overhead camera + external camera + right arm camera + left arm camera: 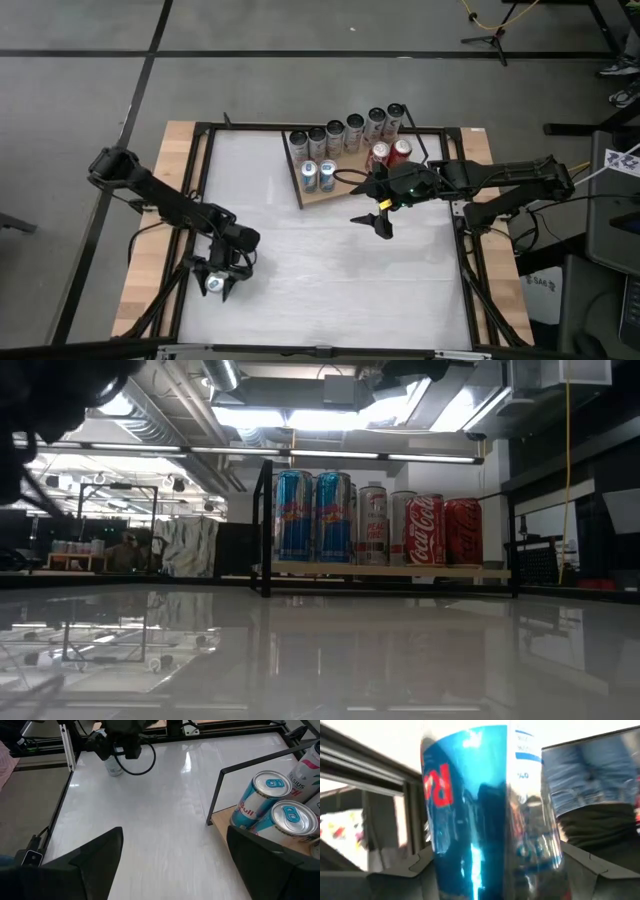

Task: Place canned beverage on shelf
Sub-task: Put the blue soda can on the shelf aligned with the other blue soda cans

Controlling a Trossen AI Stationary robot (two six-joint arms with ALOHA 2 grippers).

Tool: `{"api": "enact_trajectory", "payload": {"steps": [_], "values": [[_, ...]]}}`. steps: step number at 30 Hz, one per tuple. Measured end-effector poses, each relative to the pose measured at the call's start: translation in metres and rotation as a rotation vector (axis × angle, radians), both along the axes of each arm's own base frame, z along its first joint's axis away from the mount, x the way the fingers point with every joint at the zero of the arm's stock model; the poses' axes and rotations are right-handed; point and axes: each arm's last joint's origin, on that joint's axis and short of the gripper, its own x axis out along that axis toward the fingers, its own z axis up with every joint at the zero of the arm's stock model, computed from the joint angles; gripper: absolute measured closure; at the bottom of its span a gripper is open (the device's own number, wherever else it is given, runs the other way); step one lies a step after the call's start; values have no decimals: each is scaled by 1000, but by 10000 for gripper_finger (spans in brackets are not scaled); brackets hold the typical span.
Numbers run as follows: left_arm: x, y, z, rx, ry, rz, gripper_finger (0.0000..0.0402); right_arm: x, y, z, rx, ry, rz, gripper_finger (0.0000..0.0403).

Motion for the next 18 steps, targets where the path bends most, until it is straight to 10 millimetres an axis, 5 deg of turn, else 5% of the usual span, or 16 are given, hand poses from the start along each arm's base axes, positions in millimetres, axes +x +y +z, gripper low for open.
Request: {"api": "enact_trajectory", "payload": {"steps": [18], "values": [[-5,8,25,194,-185,236,127,0,0,0,0,0,0,56]]}}
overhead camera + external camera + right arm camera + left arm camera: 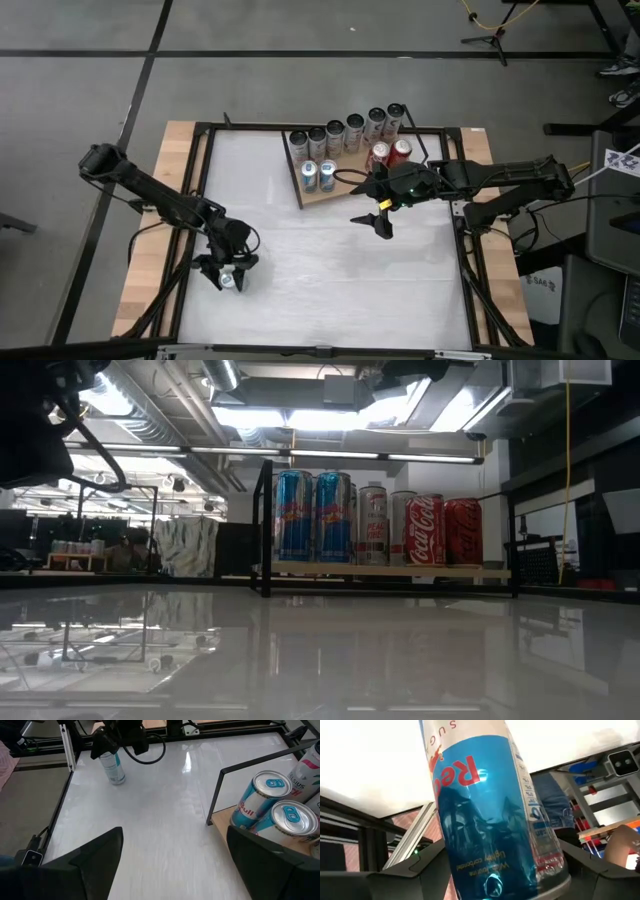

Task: Place canned beverage on shelf
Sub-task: Put the blue soda can on the shelf aligned with the other blue soda cans

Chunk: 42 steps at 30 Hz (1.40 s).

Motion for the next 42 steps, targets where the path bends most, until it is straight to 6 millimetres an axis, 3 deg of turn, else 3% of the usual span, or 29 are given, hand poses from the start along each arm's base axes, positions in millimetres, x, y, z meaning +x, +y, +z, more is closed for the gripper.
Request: {"api": "enact_trajectory", "payload": {"steps": [8,27,32,42], "values": [[-9,-3,10,-50,-29,-59,127,0,0,0,0,0,0,56],[-35,17,57,46,-386,240,127,0,0,0,0,0,0,56],[-41,25,64,187,-553,320,127,0,0,0,23,2,-16,56],[-43,38,85,773,-1030,261,127,0,-1,0,82,1,-103,56]]}}
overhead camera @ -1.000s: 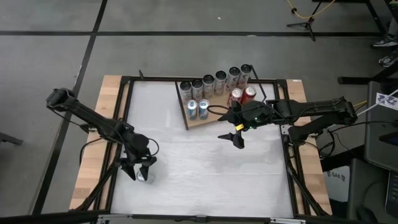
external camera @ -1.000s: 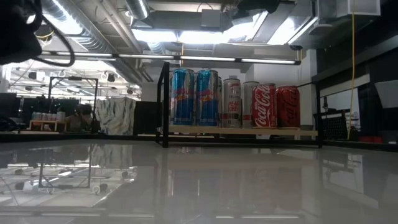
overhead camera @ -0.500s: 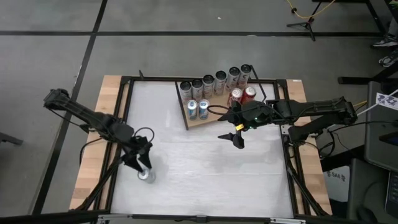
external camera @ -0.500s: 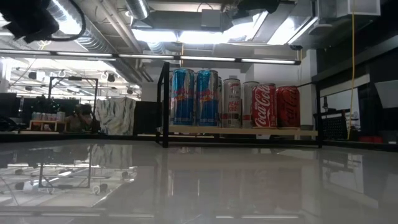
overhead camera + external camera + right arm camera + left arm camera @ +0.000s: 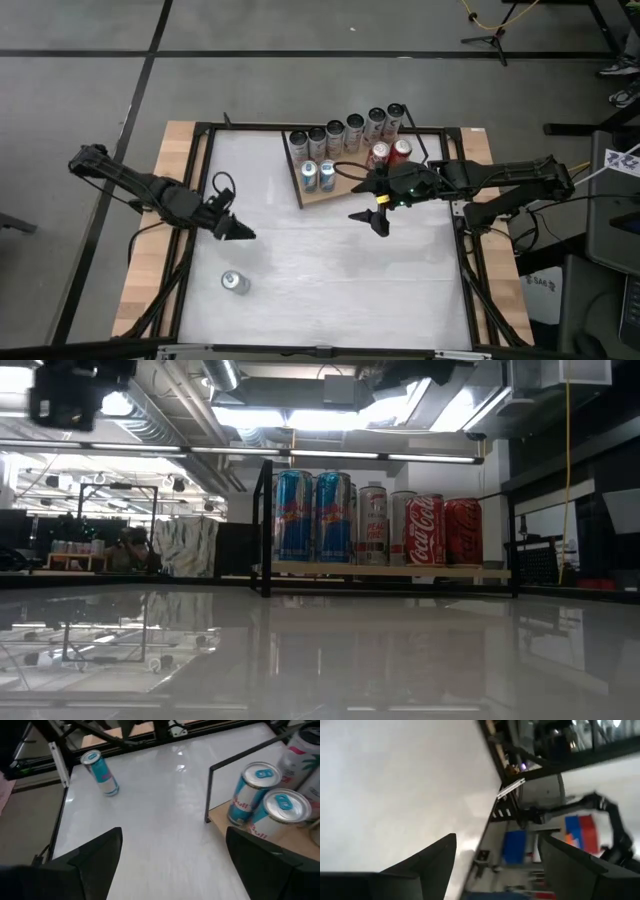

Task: Place canned beverage on shelf
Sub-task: Put the blue soda can on the shelf aligned with the other blue soda cans

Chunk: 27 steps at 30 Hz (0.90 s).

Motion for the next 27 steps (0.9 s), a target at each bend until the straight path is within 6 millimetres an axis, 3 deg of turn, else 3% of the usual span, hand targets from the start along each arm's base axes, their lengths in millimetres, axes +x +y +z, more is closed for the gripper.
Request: {"api": "enact_trajectory", "payload": {"steps": [9,15,20,27], "values": [[-7,-1,47,407,39,-160,127,0,-2,0,43,-5,-118,56],[0,-22,72,615,135,-348,127,0,-2,0,57,-5,-131,56],[12,-52,77,750,240,-485,127,0,-2,0,57,-5,-131,56],[16,-90,61,841,429,-598,127,0,-2,0,57,-5,-131,56]]}}
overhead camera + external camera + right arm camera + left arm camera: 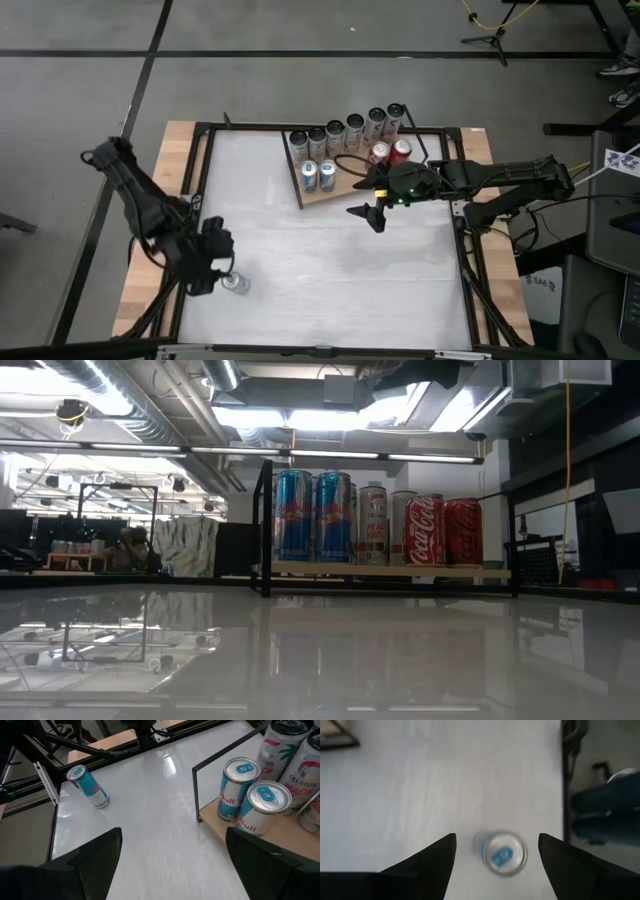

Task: Place canned beverage on shelf
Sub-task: Put the blue soda can on the shelf aligned with the other blue soda cans

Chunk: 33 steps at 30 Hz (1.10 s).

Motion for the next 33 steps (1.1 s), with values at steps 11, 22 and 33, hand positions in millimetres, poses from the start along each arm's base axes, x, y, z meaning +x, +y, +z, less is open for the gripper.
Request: {"api": "enact_trajectory", "payload": {"steps": [11,22,33], "values": [[-8,-28,-22,107,92,52,127,0,0,0,0,0,0,56],[-9,-41,-31,62,151,60,127,0,0,0,0,0,-1,56],[-7,-45,-29,-10,134,111,127,0,0,0,0,0,-1,56]]}}
